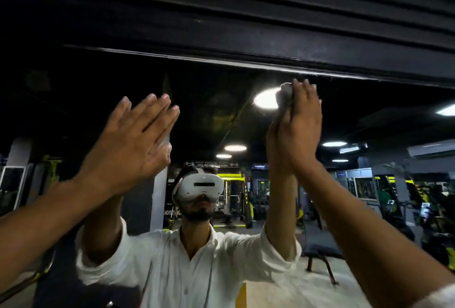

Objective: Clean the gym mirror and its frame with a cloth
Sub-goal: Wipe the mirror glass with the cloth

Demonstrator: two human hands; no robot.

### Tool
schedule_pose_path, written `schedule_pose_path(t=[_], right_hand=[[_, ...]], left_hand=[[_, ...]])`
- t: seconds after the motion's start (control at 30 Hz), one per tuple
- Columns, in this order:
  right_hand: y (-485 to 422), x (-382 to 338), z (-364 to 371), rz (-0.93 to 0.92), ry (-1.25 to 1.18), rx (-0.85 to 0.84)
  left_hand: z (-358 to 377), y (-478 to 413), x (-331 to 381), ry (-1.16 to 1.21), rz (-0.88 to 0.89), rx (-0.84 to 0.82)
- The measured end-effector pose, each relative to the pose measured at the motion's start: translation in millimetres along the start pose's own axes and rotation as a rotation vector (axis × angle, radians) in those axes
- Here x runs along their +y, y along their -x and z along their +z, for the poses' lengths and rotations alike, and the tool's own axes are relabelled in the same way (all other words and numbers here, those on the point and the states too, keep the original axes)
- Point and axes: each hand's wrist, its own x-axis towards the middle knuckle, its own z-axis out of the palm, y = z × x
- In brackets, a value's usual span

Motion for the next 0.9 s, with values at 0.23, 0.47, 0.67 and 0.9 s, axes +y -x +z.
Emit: schedule_pose_path(t=[0.23,0.47,0.67,0.9], right_hand=[[66.3,-131.4,64.8,-0.422,-0.061,-0.205],[5.1,-48.5,31.4,-0.084,0.118,0.002],[16.3,-133.9,81.5,0.022,0.034,0.078],[50.2,-160.0,73.0,-0.472,0.047,-0.274]], left_hand=[[2.5,-0.8,-5.8,0.107,0.028,0.021],[2.3,14.1,-60.3,0.07,0.05,0.04],[5.5,14.7,-58.2,0.086,0.032,0.052],[0.7,39.6,-57.8,0.173,-0.097,0.078]])
